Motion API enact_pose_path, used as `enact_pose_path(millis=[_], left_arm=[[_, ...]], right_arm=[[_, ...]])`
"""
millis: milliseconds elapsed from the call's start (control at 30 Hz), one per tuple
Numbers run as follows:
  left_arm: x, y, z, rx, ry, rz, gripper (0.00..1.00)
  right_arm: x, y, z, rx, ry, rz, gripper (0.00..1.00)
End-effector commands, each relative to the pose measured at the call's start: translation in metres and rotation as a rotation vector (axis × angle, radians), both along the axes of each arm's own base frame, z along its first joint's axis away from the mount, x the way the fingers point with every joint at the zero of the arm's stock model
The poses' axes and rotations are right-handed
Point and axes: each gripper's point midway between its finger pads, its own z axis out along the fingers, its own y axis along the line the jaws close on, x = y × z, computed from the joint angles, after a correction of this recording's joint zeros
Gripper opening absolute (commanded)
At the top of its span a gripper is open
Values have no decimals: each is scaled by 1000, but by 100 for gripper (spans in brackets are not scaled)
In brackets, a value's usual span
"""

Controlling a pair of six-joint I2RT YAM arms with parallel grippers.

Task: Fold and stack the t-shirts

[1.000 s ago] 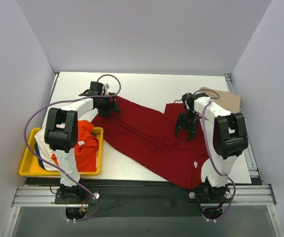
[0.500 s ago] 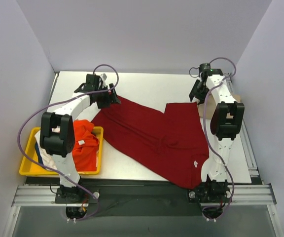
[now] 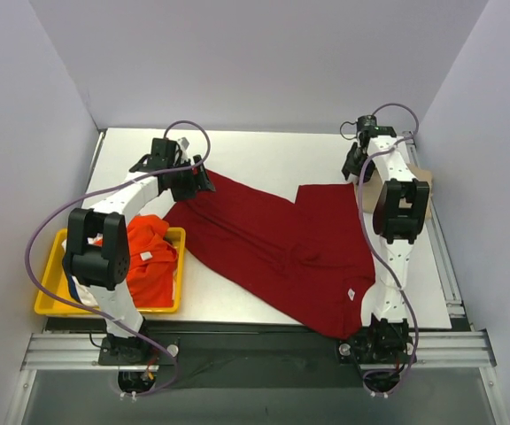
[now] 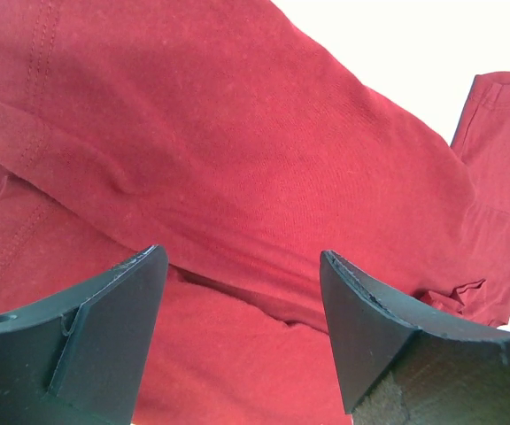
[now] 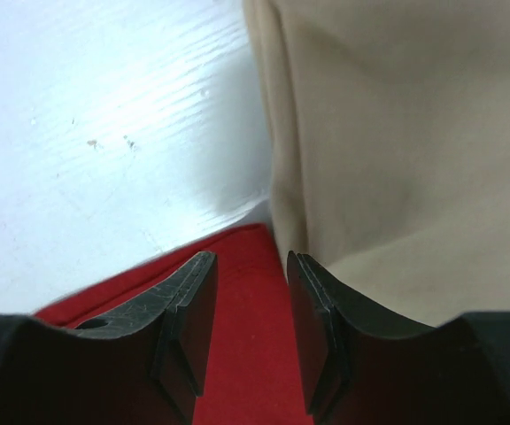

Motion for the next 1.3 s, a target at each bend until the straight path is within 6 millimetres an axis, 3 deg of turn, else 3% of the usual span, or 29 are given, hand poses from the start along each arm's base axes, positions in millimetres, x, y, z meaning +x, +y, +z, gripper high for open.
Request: enact_pose_path(millis=[0, 167, 300, 567, 667, 900, 1033, 1267], left_arm=[[2, 3, 19, -14, -42, 24, 80], [2, 2, 19, -18, -40, 28, 80], [2, 1, 16, -21, -30, 32, 80], [-1, -7, 13, -24, -24, 30, 80], [-2, -8, 12, -25, -23, 31, 80], [-1, -12, 13, -28, -26, 33, 80], [-2, -14, 12, -30, -21, 30, 80], [-3, -19, 14, -28, -25, 26, 80]], right_arm=[[9, -25, 16, -45, -44, -8, 38], [11, -23, -1, 0, -21, 10, 37], [10, -12, -3, 49, -22, 39, 34], [19, -11, 37, 58, -126, 35, 34], [23, -5, 41, 83, -144, 49, 34], [19, 7, 20, 142, -100, 95, 31], [10, 2, 1, 117, -51, 84, 31], [1, -7, -12, 78, -10, 97, 32]])
